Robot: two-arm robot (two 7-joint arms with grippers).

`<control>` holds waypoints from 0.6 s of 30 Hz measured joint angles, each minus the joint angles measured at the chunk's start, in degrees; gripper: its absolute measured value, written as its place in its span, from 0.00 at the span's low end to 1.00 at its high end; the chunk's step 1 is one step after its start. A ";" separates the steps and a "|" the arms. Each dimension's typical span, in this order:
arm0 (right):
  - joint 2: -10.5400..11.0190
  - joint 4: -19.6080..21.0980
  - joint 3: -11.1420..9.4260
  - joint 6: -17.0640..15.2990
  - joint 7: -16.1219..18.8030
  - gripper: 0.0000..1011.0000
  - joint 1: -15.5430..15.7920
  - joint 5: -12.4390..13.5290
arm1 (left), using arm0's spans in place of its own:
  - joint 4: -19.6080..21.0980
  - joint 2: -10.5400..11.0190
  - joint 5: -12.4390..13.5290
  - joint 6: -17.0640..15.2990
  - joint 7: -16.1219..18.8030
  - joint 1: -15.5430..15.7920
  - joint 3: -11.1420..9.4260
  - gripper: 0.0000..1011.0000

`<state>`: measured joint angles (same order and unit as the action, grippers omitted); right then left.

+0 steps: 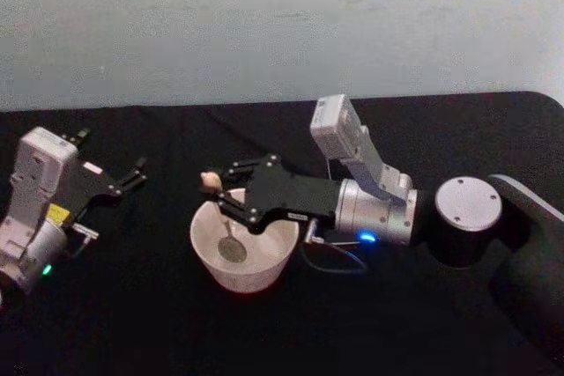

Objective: Pick up the stirring spoon with one hand, stir inside the cup, then place it back in its original position.

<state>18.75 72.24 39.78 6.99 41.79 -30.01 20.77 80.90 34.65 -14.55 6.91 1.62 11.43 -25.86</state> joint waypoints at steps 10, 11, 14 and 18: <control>-1.73 -3.89 -1.72 0.14 -2.72 0.21 -1.78 -1.15 | 0.00 0.00 0.00 0.00 0.00 0.00 0.00 0.99; -1.69 -4.06 -2.07 0.14 -2.98 0.21 -1.82 -1.26 | 0.00 0.00 0.00 0.00 0.00 0.00 0.00 0.99; -1.27 -3.98 -2.56 -0.01 -3.15 0.21 -1.76 -1.46 | 0.00 0.00 0.00 0.00 0.00 0.00 0.00 0.99; -0.22 -2.69 -3.01 -0.53 -3.14 0.21 -0.95 -1.61 | 0.00 0.00 0.00 0.00 0.00 0.00 0.00 0.99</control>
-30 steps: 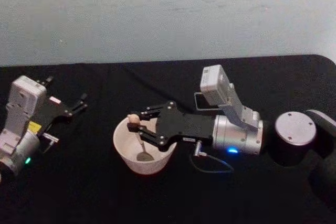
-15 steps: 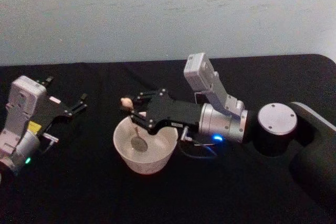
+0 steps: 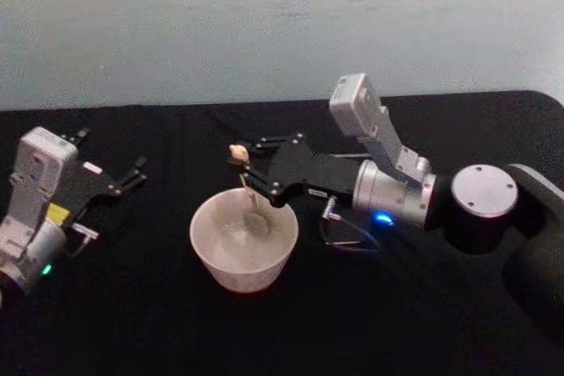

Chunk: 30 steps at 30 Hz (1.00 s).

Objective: Pick up the stirring spoon with one hand, stir inside the cup, then place it back in its original position.

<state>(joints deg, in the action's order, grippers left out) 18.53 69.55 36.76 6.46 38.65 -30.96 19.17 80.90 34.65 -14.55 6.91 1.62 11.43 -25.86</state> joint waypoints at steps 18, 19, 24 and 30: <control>3.26 7.35 -0.19 -1.76 2.85 0.21 4.42 3.56 | 0.00 0.00 0.00 0.00 0.00 0.00 0.00 0.99; 3.17 7.35 -0.19 -1.78 2.79 0.21 4.45 3.67 | 0.00 0.00 0.00 0.00 0.00 0.00 0.00 0.99; 2.51 6.99 -0.50 -1.78 1.94 0.21 4.42 4.38 | 0.00 0.00 0.00 0.00 0.00 0.00 0.00 0.99; 2.26 6.77 -1.57 -1.59 0.98 0.21 4.32 5.43 | 0.00 0.00 0.00 0.00 0.00 0.00 0.00 0.99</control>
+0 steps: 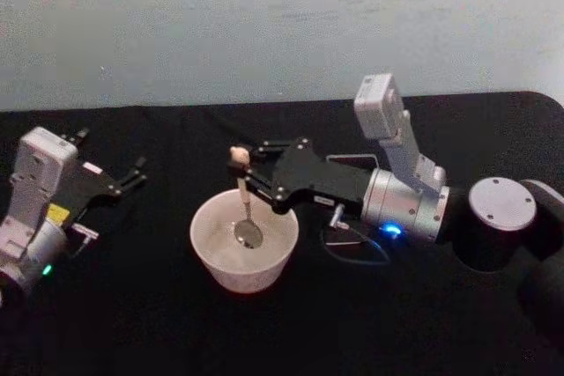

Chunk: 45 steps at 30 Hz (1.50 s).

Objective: Pick up the stirring spoon with one hand, stir inside the cup, then place it back in its original position.

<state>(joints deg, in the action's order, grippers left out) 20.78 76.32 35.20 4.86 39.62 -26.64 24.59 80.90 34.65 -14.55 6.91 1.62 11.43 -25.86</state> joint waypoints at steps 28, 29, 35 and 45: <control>1.34 7.36 -10.18 0.43 -6.70 0.21 3.90 9.53 | 0.00 0.00 0.00 0.00 0.00 0.00 0.00 0.99; 1.50 7.78 -10.71 0.52 -7.12 0.21 4.25 9.86 | 0.00 0.00 0.00 0.00 0.00 0.00 0.00 0.99; 2.36 9.36 -12.05 0.83 -7.62 0.21 5.60 10.89 | 0.00 0.00 0.00 0.00 0.00 0.00 0.00 0.99; 4.34 11.24 -14.00 1.80 -7.77 0.21 7.98 11.87 | 0.00 0.00 0.00 0.00 0.00 0.00 0.00 0.99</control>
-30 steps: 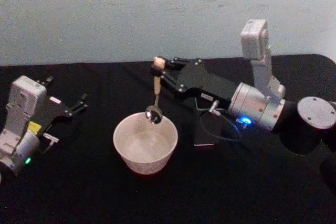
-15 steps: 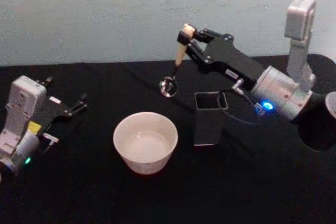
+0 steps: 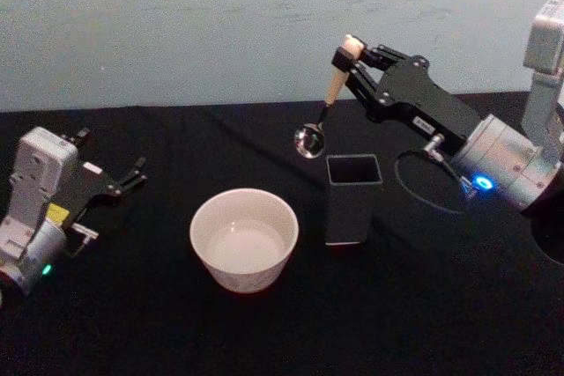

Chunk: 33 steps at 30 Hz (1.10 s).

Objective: Pick up the stirring spoon with one hand, stir inside the cup, then place it back in its original position.

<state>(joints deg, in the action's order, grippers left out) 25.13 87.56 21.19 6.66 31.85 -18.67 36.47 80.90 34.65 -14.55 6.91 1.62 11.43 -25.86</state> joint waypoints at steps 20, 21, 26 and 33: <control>3.63 2.10 -2.90 0.74 0.06 0.21 3.28 0.05 | 0.00 0.00 0.00 0.00 0.00 0.00 0.00 0.99; 3.81 2.09 -2.98 0.73 -0.05 0.21 3.44 -0.18 | 0.00 0.00 0.00 0.00 0.00 0.00 0.00 0.99; 4.02 1.58 -3.05 0.64 -0.21 0.21 3.62 -0.91 | 0.00 0.00 0.00 0.00 0.00 0.00 0.00 0.99; 3.45 -0.24 -2.70 0.57 -0.25 0.21 3.18 -2.03 | 0.00 0.00 0.00 0.00 0.00 0.00 0.00 0.99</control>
<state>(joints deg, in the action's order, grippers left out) 28.58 87.33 18.49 7.23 31.60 -15.49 34.44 80.90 34.65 -14.55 6.91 1.62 11.43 -25.86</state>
